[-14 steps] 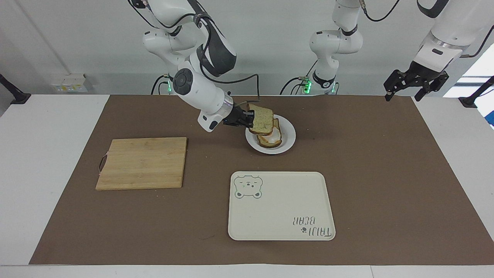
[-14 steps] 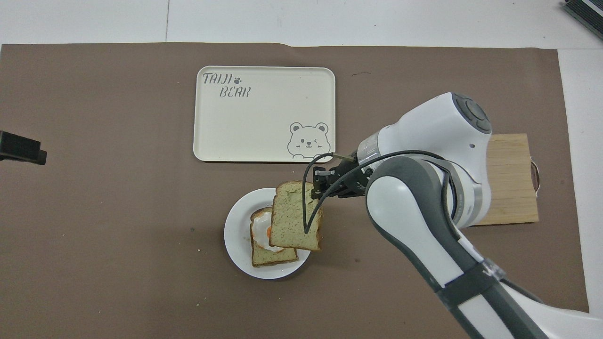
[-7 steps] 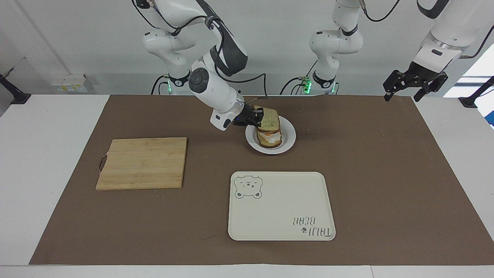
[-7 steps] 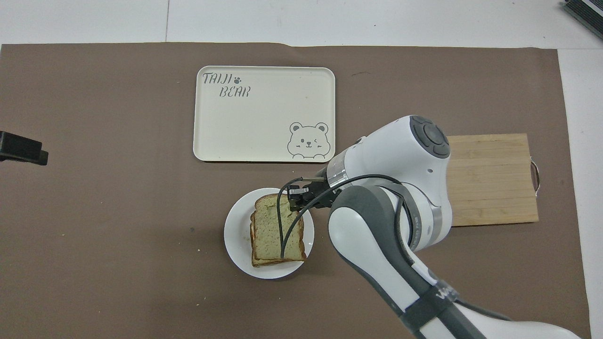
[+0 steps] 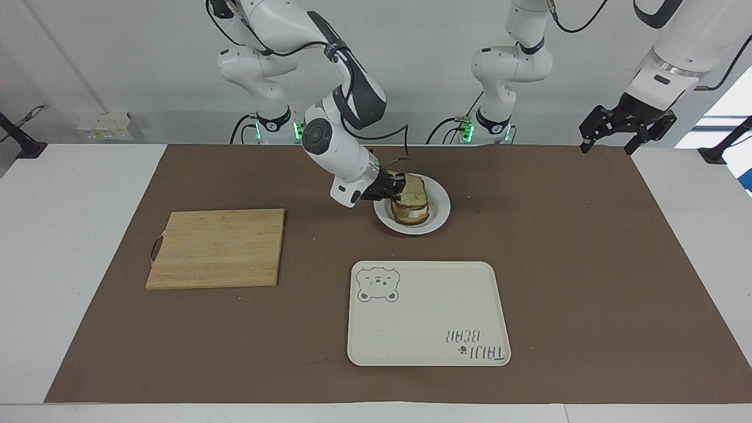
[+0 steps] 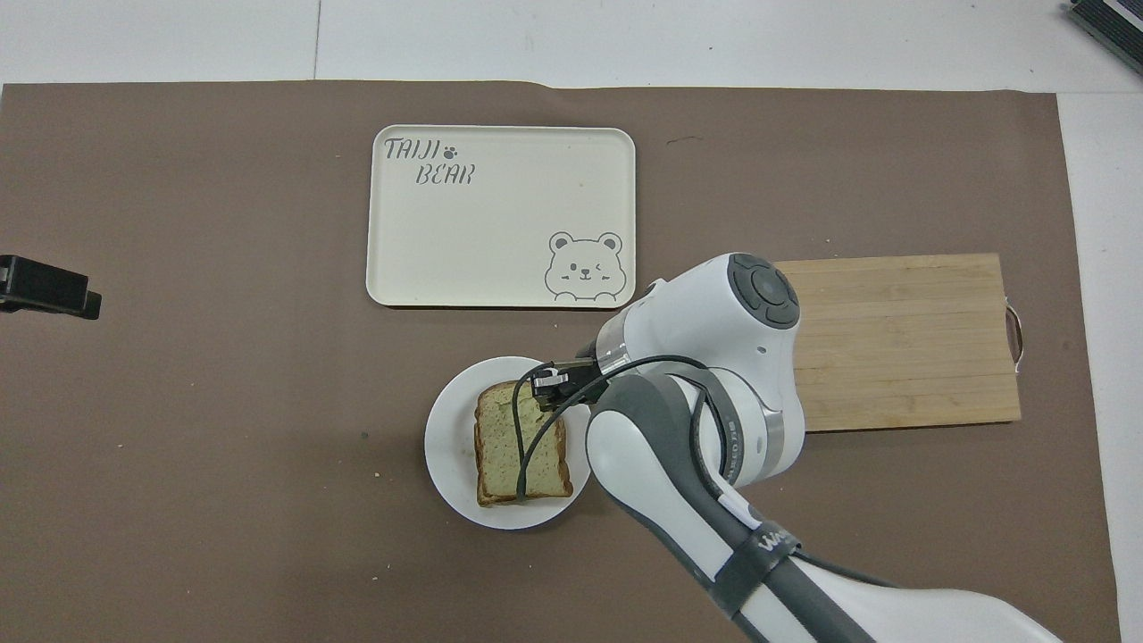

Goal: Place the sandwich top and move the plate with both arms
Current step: 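Lower the bread slice onto the egg toast with the right gripper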

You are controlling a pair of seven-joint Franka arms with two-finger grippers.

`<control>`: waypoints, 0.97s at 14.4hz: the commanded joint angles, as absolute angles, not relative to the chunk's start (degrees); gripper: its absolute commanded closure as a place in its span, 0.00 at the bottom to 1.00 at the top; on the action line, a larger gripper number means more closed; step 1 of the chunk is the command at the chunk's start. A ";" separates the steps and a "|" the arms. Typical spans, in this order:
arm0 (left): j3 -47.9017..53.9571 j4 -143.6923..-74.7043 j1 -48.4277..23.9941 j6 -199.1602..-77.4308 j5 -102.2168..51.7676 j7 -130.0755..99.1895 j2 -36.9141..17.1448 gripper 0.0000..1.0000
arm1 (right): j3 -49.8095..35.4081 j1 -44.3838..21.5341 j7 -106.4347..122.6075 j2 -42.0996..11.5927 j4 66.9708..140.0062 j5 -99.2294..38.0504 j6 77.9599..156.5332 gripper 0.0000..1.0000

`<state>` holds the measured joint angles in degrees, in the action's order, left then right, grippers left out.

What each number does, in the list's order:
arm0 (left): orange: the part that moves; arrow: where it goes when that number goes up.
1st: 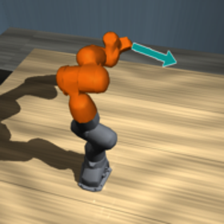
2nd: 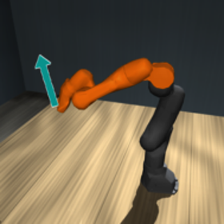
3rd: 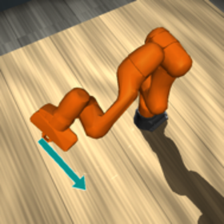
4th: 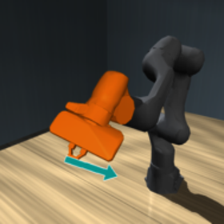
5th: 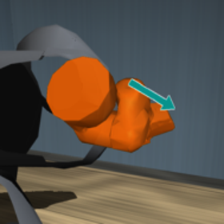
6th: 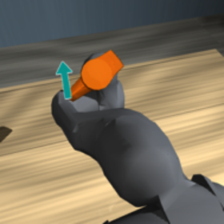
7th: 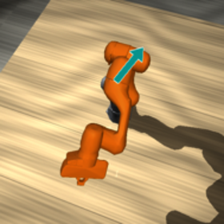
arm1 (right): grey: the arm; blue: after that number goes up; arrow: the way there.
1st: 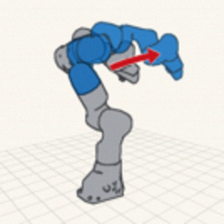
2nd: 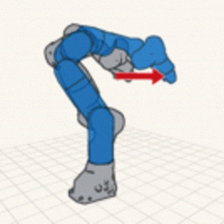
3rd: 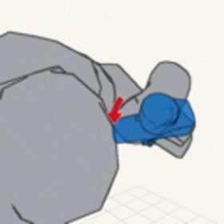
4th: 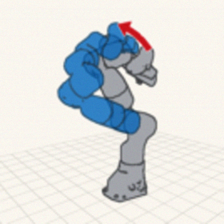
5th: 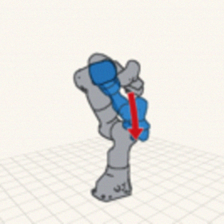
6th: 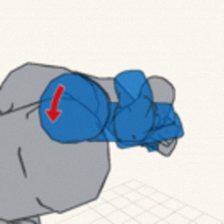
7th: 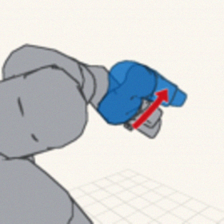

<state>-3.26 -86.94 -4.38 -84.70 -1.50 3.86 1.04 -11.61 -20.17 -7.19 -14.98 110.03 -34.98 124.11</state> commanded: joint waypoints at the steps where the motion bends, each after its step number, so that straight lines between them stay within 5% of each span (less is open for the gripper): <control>1: -3.60 -89.21 -4.48 -84.38 -2.20 6.32 2.99 0.00 | -11.60 -21.35 -5.27 -15.73 110.92 -36.74 126.29 1.00; 11: -3.52 -95.52 -4.48 -86.04 -2.37 8.70 5.45 0.00 | -11.69 -21.53 -5.18 -20.39 109.78 -37.00 133.33 1.00; 12: -3.60 -97.19 -4.48 -87.26 -3.33 8.70 5.88 0.00 | -11.60 -21.45 -5.27 -20.39 109.78 -37.00 133.24 0.82; 13: -3.60 -99.21 -4.48 -88.67 -5.25 8.70 6.41 0.00 | -11.69 -21.53 -5.10 -20.30 109.78 -36.91 133.33 0.17; 14: -3.60 -101.40 -4.40 -89.99 -7.01 8.70 7.03 0.00 | -11.69 -22.06 -4.84 -20.30 109.69 -36.91 133.33 0.00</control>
<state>-3.26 -95.01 -4.38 -86.25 -4.23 8.02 3.83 -11.58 -21.47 -6.32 -20.38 109.94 -34.99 132.76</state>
